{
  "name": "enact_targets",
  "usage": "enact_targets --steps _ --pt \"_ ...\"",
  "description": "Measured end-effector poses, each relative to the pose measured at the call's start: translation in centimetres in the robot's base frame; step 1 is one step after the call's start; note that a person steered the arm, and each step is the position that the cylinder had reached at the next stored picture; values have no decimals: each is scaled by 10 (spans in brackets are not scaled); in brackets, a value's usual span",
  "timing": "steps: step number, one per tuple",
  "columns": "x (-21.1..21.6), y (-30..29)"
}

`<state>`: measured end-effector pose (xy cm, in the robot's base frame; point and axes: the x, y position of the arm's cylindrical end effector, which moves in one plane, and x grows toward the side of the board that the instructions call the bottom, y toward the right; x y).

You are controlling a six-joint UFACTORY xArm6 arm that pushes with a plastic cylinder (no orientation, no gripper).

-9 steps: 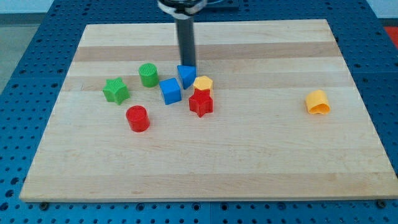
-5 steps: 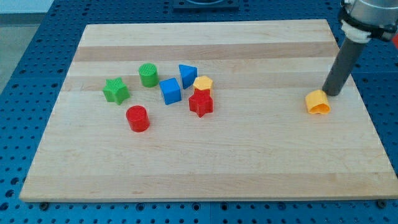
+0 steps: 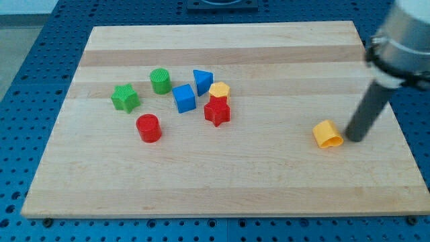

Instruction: Move yellow heart closer to blue cube

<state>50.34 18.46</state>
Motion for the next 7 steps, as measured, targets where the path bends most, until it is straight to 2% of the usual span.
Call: enact_targets --steps 1,2,3,5,7 --pt "0 -98" --pt "0 -118" --pt "-9 -106" --pt "-9 -199" --pt "2 -212"
